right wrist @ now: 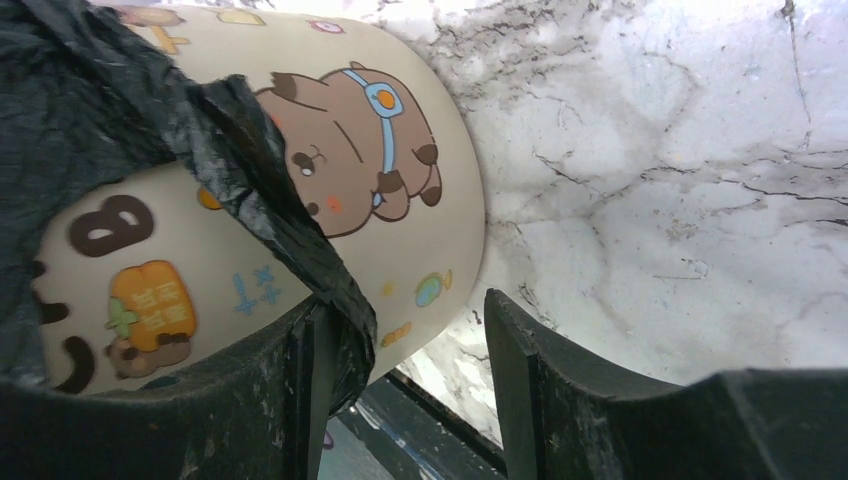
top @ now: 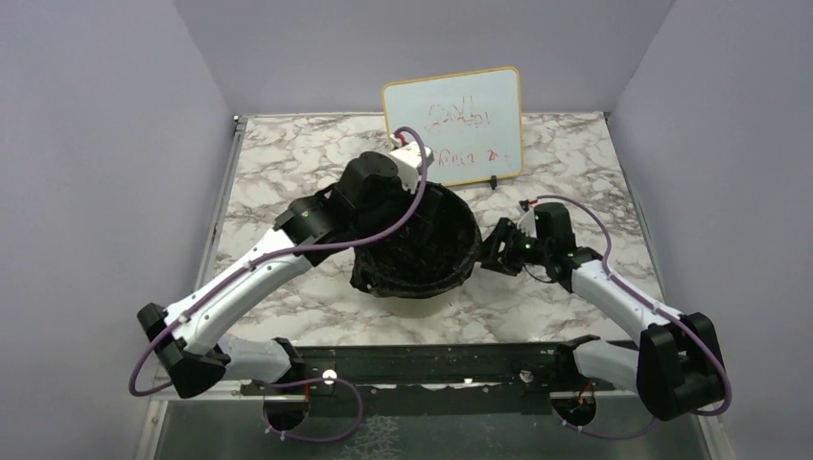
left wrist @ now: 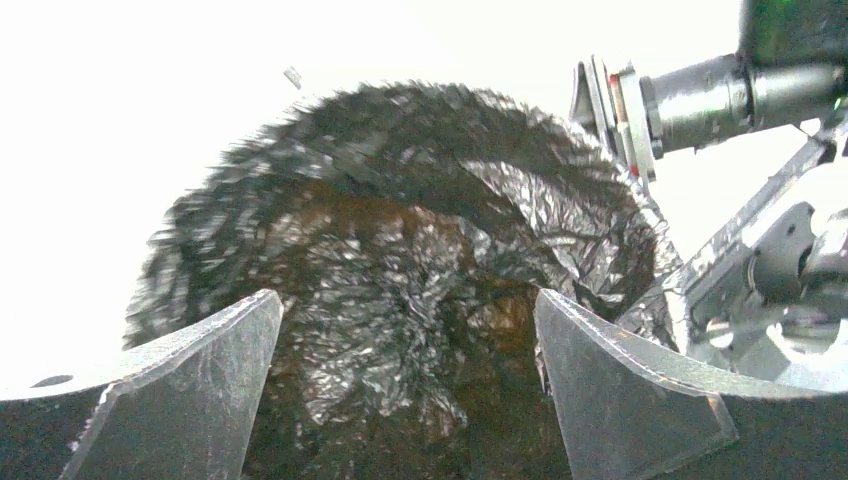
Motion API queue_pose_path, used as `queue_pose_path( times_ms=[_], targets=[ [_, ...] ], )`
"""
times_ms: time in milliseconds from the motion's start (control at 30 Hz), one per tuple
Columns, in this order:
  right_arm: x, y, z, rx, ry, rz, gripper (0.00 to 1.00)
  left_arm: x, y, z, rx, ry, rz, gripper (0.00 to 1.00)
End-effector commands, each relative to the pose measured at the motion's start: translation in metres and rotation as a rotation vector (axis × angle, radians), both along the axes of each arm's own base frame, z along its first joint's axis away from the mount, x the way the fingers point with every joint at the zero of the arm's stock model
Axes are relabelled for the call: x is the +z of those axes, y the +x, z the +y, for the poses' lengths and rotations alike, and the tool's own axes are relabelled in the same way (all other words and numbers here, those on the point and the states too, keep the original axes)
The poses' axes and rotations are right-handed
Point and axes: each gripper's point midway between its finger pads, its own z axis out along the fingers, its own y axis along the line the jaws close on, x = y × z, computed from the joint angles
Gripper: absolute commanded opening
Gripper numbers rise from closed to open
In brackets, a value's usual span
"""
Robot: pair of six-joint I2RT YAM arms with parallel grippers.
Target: Put the trash bags into the trash bin
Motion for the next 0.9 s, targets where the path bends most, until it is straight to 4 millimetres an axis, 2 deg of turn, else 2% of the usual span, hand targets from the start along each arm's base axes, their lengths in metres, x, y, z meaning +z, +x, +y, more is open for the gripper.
queue_pose_path(
  times_ms=[0,67,133,167,233,367,467,600,767,867],
  targets=[
    [0.026,0.014,-0.012,-0.054,-0.077,-0.086,0.61,0.065,0.012,0.043,0.176,-0.058,-0.174,0.99],
    [0.035,0.018,-0.022,-0.085,-0.133,-0.138,0.61,0.091,0.013,0.072,0.265,-0.064,-0.248,0.99],
    [0.047,0.021,-0.028,-0.101,-0.159,-0.196,0.62,0.113,0.009,0.093,0.302,-0.088,-0.306,0.99],
    [0.054,0.022,-0.029,-0.102,-0.159,-0.229,0.63,0.119,0.007,0.102,0.324,-0.092,-0.322,0.99],
    [0.064,0.022,-0.031,-0.105,-0.160,-0.269,0.63,0.117,0.007,0.117,0.375,-0.060,-0.316,0.99],
    [0.072,0.021,-0.034,-0.124,-0.163,-0.283,0.64,0.086,0.013,0.147,0.495,0.048,-0.258,0.99],
    [0.066,0.021,-0.047,-0.183,-0.224,-0.245,0.63,0.060,0.021,0.168,0.544,0.067,-0.176,0.99],
    [0.064,0.021,-0.064,-0.256,-0.285,-0.253,0.64,0.020,0.036,0.210,0.662,0.084,-0.032,0.99],
    [0.068,0.015,-0.072,-0.278,-0.306,-0.280,0.64,-0.013,0.044,0.267,0.864,-0.037,0.137,0.99],
    [0.066,0.013,-0.071,-0.269,-0.299,-0.279,0.63,-0.036,0.040,0.283,0.915,-0.131,0.243,0.99]
  ],
)
